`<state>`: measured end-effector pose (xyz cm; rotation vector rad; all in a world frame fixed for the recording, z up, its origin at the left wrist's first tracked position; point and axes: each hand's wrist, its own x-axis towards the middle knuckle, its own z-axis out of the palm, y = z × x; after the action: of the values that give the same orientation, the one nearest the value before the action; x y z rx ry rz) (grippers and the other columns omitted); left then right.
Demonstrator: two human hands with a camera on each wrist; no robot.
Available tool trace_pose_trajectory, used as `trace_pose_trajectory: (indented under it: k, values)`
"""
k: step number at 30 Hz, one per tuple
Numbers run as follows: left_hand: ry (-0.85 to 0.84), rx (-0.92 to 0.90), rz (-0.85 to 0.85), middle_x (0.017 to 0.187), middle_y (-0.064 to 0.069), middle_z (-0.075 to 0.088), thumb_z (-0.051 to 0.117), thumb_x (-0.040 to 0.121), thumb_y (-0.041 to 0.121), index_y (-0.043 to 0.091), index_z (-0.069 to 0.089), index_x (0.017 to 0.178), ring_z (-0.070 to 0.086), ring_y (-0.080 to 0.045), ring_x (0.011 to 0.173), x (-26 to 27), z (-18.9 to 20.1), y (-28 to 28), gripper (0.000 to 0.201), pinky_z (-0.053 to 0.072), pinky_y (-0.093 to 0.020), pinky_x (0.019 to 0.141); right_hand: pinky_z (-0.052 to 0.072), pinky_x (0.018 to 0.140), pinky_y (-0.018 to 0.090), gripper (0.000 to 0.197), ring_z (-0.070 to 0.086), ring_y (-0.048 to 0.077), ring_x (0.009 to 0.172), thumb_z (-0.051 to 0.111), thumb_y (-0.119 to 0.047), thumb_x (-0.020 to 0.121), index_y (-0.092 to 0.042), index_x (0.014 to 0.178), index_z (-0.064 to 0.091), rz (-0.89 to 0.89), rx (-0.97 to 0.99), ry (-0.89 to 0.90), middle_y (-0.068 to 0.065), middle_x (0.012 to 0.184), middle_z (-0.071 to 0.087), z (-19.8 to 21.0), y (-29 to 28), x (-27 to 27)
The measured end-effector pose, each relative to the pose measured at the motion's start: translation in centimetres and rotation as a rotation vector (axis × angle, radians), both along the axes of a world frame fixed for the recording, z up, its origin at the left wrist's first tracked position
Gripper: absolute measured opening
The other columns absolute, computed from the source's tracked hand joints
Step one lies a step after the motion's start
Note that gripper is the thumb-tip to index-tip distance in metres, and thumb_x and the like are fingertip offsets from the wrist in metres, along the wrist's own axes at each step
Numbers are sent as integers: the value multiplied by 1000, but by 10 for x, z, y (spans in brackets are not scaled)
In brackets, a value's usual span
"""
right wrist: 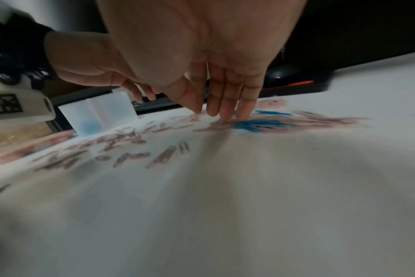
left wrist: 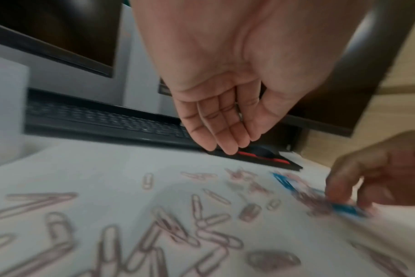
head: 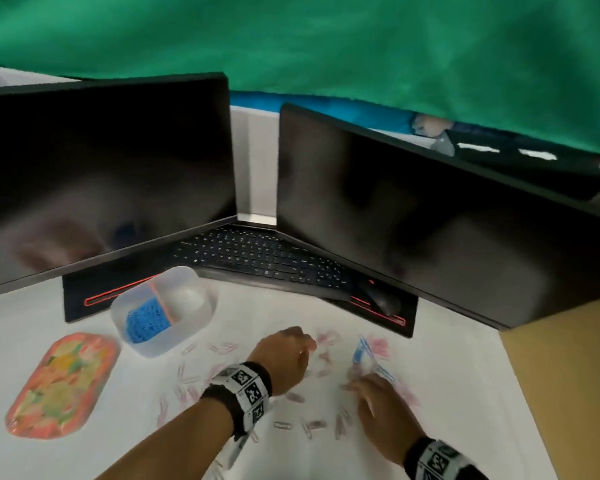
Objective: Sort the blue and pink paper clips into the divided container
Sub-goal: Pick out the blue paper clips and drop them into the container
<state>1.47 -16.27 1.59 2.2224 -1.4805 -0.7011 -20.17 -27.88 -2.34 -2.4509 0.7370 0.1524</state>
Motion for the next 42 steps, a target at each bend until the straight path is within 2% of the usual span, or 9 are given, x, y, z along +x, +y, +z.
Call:
trace_pose_trajectory:
  k: [12,16,19,21,28,31,35,39,42]
  values:
    - [-345,193,-503,153,-5,25,46,89,12,18,32,145,32,-30,132,-77,-33,-36,58,34,-44,106,47,87,22,53,50,13,106,64,-25,70,-31,123,58,8,-286,24,-9,120,57,-25,-20,-63]
    - [-400,256,-457,156,-2,19,47,87,15,17,31,146,24,-29,138,-76,-39,-28,61,27,-44,111,50,83,24,31,56,16,102,61,-32,72,-34,102,65,95,-324,13,-8,113,58,-30,-24,-75]
    - [-401,282,-417,128,1,56,70,61,27,26,64,118,57,-23,112,-69,-38,-24,57,52,-38,86,47,78,20,21,56,11,95,61,-31,78,-34,98,65,62,-256,-40,-11,106,57,-30,-29,-77]
    - [-427,245,-399,103,8,65,76,44,32,32,72,94,65,-16,87,-70,-42,-23,51,56,-28,66,45,76,20,21,56,12,91,56,-29,83,-33,102,63,15,-224,-68,-11,105,57,-27,-34,-73]
    - [-414,171,-388,144,-4,32,44,91,23,26,38,141,33,-28,128,-105,-34,-46,51,33,-41,105,47,80,21,26,59,11,97,56,-32,83,-37,107,66,70,-268,-60,-13,113,62,-28,-35,-56]
    - [-416,180,-380,134,-4,45,55,83,25,30,52,130,44,-28,117,-106,-38,-42,47,43,-40,93,49,79,23,25,60,12,97,50,-34,86,-36,103,68,83,-216,-82,-13,108,64,-30,-35,-61]
    - [-432,247,-402,94,11,62,79,45,39,39,71,83,60,-13,80,-102,-46,-36,39,52,-24,60,46,70,24,19,60,17,84,55,-24,83,-30,96,68,42,-174,-101,-8,95,63,-29,-43,-65]
    - [-428,155,-353,94,7,62,78,56,34,32,70,80,61,-16,83,-105,-41,-37,25,53,-29,64,46,71,21,16,60,14,82,61,-23,79,-28,92,67,29,-184,-118,-9,96,63,-31,-47,-60]
    - [-392,154,-324,118,-3,55,56,85,29,21,66,107,52,-26,107,-113,-32,-43,25,47,-39,88,51,68,21,16,63,12,79,66,-23,74,-29,89,70,24,-199,-112,-10,94,65,-30,-45,-60]
